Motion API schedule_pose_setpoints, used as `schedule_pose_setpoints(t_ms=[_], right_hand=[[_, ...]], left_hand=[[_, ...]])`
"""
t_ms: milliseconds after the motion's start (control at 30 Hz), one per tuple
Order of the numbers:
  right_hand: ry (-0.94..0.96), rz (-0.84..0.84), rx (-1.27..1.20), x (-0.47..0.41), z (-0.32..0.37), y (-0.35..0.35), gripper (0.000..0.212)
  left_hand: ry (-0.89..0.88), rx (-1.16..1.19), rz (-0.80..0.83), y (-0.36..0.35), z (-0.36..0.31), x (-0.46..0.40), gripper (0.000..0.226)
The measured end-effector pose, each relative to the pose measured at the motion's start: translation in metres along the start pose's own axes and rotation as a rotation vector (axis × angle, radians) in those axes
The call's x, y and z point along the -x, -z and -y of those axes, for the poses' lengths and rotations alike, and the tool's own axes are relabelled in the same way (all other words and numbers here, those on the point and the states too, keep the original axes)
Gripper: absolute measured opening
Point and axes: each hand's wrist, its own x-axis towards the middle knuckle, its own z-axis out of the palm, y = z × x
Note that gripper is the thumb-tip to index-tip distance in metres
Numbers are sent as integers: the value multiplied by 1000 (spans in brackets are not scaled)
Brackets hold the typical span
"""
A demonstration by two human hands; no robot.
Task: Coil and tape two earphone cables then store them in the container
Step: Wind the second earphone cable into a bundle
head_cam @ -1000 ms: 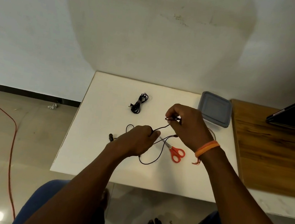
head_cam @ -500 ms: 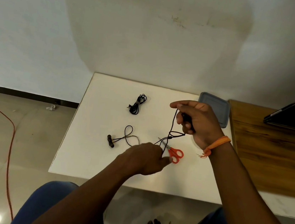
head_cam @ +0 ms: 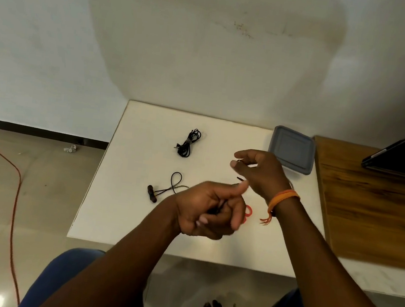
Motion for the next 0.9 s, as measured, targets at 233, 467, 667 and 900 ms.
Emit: schedule_pose_setpoints(t_ms=[233,467,667,900], right_hand=[[238,242,-223,13,28,-5,62],[147,399,-555,22,39,0,30],[174,353,-433,18,32,1,17],[300,277,-265,22,37,-2,11]], left_hand=[[-230,366,20,17,-13,17,59],[-244,394,-61,20,-14,21,57],[-242,372,6,19,-14,18,69],[-68,108,-218,7,-9,12,108]])
